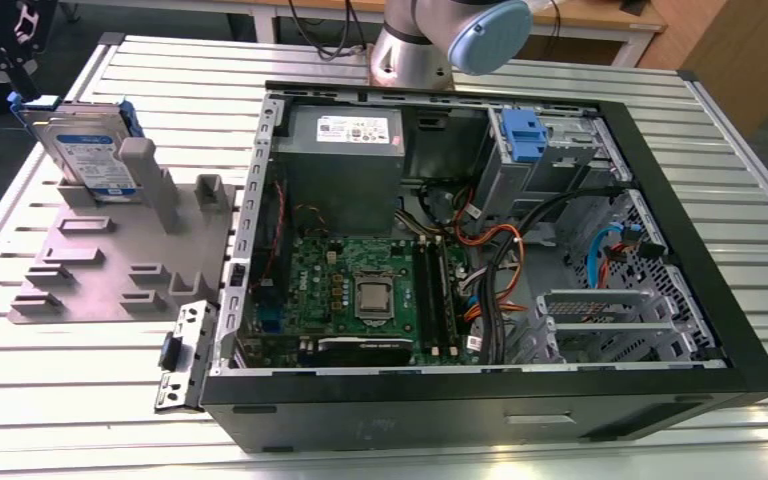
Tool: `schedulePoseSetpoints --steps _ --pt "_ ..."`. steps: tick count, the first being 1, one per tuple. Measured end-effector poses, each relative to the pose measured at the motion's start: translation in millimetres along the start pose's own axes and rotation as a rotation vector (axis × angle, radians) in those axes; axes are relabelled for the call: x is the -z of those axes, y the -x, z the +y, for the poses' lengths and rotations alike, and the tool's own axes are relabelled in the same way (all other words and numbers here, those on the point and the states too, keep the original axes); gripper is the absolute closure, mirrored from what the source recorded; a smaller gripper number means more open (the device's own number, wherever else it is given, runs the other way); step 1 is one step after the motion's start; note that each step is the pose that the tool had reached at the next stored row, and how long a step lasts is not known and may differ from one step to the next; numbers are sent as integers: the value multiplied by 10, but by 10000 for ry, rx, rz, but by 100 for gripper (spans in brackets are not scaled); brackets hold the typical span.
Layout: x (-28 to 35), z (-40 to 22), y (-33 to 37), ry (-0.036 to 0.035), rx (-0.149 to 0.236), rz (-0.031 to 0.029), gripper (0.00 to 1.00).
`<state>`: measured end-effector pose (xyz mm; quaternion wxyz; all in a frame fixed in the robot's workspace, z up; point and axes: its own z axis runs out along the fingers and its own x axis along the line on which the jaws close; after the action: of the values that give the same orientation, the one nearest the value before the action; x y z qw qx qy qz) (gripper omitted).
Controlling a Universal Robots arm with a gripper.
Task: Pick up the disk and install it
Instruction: 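Pick up the disk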
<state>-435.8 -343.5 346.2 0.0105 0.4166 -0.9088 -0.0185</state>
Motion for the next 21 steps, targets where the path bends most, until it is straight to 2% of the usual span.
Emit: schedulePoseSetpoints --steps 9,17,21 --pt "0 0 0 -3 750 32 89" --pt "0 0 0 -4 1208 51 89" --pt "0 0 0 -5 1290 55 89"
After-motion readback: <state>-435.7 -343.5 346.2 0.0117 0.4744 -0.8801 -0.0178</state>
